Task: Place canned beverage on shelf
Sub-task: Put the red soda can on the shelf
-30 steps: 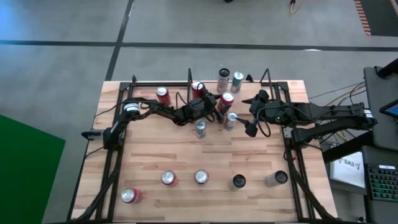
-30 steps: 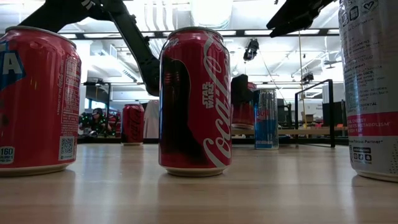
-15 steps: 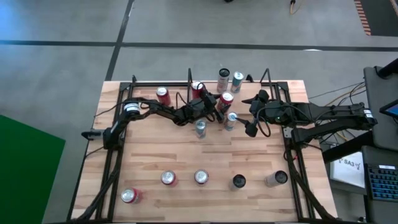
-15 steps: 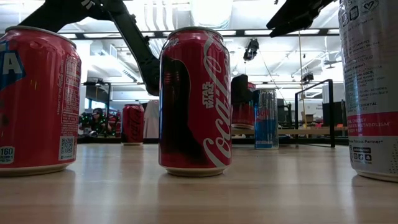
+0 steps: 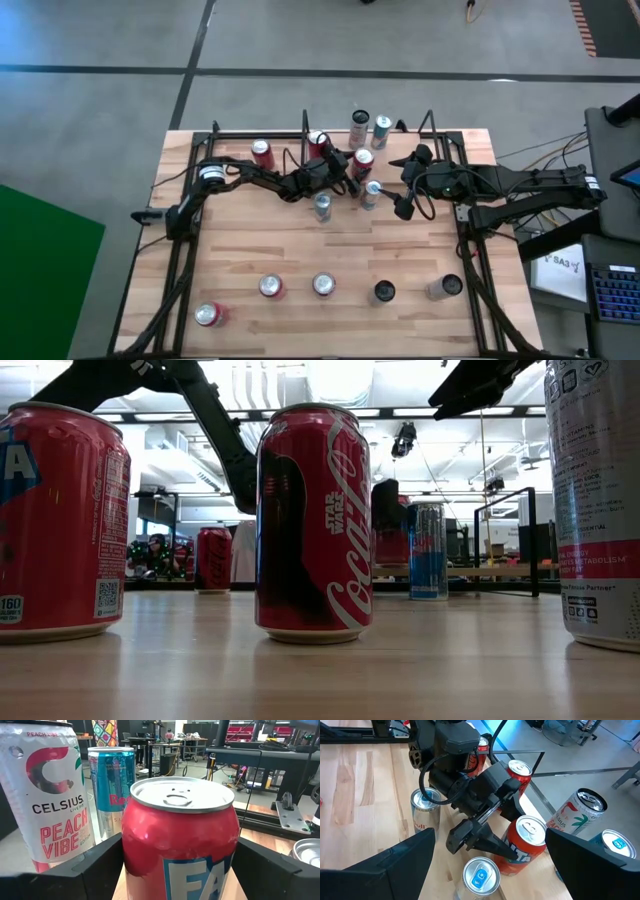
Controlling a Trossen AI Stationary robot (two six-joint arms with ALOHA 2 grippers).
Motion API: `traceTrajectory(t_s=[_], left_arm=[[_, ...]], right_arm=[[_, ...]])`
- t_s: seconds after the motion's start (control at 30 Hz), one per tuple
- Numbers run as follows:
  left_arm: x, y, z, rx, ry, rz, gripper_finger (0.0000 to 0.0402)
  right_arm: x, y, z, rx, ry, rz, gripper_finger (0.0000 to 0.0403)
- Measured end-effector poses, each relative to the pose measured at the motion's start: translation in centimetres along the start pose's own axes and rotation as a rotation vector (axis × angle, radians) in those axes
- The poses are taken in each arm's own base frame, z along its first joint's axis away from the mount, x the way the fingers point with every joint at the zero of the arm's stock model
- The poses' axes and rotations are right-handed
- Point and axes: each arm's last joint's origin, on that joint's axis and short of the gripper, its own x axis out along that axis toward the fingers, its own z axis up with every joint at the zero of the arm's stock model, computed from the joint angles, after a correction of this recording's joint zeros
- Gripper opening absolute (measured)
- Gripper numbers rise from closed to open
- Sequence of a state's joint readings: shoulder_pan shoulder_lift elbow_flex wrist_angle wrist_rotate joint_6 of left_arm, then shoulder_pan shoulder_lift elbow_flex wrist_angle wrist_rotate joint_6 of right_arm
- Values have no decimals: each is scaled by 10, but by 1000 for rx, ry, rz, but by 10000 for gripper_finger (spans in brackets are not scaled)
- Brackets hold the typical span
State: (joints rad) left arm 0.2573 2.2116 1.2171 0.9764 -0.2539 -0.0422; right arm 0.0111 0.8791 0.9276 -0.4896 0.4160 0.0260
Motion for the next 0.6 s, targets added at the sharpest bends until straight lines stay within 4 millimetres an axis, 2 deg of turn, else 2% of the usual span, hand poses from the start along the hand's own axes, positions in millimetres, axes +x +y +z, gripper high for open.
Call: traceTrajectory(t_s=[0.6], left_arm=[[-1, -1, 5, -29, -6, -3, 321]], right_arm=[[0, 0, 0, 7, 0, 0, 368]])
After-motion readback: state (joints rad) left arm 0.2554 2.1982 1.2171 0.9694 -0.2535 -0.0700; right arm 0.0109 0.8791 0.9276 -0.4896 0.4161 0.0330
